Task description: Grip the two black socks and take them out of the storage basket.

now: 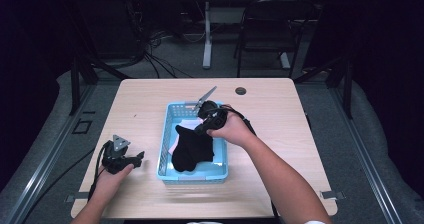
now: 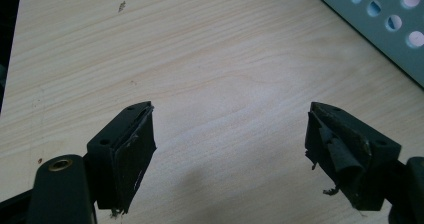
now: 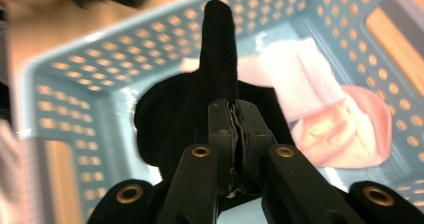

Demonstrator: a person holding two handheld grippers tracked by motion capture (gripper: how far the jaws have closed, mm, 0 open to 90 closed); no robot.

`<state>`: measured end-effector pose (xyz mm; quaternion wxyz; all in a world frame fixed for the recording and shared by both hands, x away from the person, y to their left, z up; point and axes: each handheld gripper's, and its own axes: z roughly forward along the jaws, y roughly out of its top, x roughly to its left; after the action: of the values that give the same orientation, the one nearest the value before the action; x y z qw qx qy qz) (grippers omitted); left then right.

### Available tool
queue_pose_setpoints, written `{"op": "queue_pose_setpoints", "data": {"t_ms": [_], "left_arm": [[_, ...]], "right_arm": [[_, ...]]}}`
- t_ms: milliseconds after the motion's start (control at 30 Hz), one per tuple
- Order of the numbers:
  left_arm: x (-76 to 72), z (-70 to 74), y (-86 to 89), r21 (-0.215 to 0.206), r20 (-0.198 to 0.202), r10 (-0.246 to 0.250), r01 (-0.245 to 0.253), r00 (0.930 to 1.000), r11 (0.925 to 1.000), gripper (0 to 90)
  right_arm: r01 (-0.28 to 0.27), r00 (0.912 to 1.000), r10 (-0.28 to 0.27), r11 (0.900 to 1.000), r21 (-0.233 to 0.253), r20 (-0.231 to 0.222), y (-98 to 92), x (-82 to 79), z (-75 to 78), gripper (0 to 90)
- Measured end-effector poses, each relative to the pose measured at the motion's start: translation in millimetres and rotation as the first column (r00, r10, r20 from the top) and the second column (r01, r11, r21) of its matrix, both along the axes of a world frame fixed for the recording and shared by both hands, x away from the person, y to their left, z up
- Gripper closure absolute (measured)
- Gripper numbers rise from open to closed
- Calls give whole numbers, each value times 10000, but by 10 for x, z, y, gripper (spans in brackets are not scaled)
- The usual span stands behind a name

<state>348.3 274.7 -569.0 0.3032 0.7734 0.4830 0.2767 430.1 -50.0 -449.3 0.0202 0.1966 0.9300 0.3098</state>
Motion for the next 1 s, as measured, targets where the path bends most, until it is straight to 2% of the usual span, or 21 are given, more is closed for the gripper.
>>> {"op": "queue_pose_setpoints", "data": {"t_ms": [233,367,500,800,1000], "left_arm": [[1,-1,-3,11,-15,37,-37,10000,10000,200],[1,-2,0,22,-13,38,-38,10000,10000,200],[-1,1,3,19,-20,25,-25,10000,10000,200],[0,2,4,60,-20,12,-12,10000,10000,200],[-2,-1,1,41,-21,32,-32,10000,10000,200]], "right_arm": [[-165,9972,164,9999,17,731,-1,-201,316,874],[-162,9926,141,9997,165,1206,-7,-294,547,875],[-155,9880,116,9996,247,1539,-22,-337,695,875],[-38,9850,-21,9994,337,1727,-72,-360,758,875],[16,9830,-128,9981,612,1831,-167,-413,802,875]]}}
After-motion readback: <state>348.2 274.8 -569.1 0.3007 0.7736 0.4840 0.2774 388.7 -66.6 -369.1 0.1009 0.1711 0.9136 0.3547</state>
